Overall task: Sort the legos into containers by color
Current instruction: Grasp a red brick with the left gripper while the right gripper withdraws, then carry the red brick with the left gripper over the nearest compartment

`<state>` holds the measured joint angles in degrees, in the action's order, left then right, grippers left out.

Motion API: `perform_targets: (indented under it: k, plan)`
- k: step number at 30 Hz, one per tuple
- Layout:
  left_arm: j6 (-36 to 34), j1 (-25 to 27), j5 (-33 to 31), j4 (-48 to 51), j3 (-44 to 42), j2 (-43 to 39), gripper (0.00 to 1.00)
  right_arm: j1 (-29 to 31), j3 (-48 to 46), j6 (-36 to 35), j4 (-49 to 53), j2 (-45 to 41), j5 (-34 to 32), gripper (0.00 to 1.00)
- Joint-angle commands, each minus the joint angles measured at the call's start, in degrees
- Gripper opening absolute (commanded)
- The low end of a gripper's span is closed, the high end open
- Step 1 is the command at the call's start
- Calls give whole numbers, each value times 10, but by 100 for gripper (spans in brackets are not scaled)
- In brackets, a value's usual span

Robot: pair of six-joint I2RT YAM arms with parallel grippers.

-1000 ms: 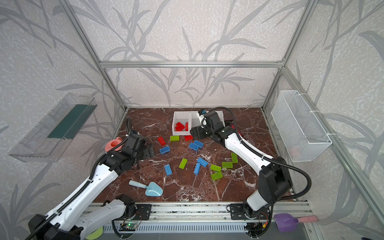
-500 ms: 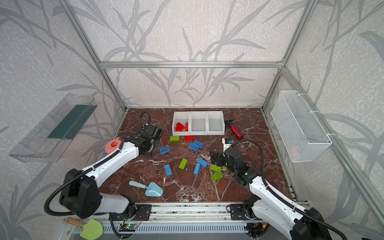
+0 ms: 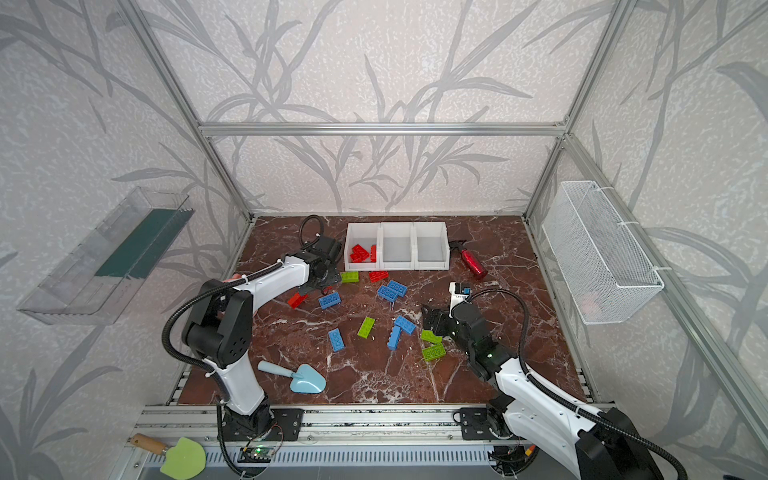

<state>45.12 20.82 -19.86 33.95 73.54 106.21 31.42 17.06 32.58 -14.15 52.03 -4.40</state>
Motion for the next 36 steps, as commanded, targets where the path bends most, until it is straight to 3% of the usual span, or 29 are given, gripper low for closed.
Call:
perform_targets:
  k: [1,10,27,36]
  plan:
    - [15,-9,-3,-4,32,33,89,3,-7,6,-30,-5,-4,92]
    - [5,-26,30,-40,39,81,80,3,-6,10,-43,15,4,92]
    - [-11,-26,42,-62,28,78,36,3,-5,9,-50,33,7,92]
    - [-32,-19,39,-47,33,34,31,7,-1,4,-43,28,9,92]
